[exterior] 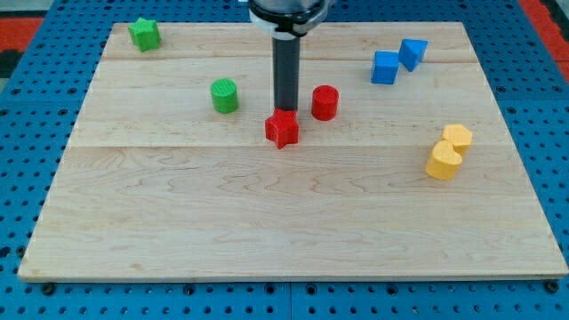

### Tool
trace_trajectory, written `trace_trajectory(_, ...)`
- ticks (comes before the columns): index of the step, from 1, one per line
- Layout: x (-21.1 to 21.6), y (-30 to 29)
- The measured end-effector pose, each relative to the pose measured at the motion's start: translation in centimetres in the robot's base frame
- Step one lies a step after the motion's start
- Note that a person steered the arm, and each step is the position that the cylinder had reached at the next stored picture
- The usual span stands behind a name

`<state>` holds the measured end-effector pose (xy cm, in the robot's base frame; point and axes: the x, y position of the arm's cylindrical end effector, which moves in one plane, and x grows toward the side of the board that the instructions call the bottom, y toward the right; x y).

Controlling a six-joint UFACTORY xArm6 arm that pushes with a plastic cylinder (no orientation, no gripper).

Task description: Place the green circle at the top center of the board

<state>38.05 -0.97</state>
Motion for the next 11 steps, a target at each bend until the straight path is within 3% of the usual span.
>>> trace_trajectory(5, -0.7, -15.0)
trace_trajectory(6, -3.8, -14.5)
trace_trajectory(7, -6.9, -9.2)
trace_trajectory(9, -9.3, -10.9)
trace_trajectory(11, -11.4, -1.7)
